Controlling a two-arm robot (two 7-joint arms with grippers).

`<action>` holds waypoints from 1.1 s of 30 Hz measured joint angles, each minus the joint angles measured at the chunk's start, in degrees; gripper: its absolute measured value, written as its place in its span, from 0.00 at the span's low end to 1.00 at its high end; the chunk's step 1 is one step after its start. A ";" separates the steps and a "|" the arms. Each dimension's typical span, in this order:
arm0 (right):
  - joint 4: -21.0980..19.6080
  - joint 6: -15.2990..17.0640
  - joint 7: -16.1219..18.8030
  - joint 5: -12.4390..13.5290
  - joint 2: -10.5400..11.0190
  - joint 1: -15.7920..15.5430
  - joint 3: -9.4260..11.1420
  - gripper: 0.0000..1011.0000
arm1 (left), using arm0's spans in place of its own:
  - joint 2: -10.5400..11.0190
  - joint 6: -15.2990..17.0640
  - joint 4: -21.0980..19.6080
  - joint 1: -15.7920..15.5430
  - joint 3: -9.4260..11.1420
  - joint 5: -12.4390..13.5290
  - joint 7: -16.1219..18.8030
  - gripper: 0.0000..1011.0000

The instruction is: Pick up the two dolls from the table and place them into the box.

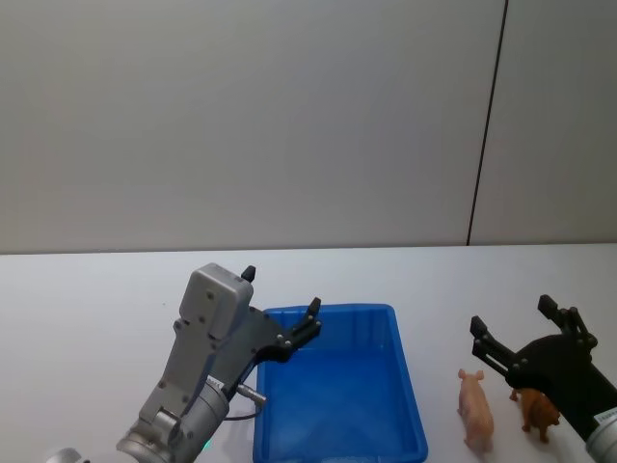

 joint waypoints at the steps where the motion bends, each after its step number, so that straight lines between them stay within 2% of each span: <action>1: 0.00 0.00 0.00 0.00 0.00 0.00 0.00 0.99 | 0.00 0.00 0.00 0.00 0.00 0.00 0.00 0.99; 33: 0.00 0.00 0.00 0.00 0.00 0.00 0.00 0.99 | 0.00 0.00 0.00 0.00 0.00 0.00 0.00 0.99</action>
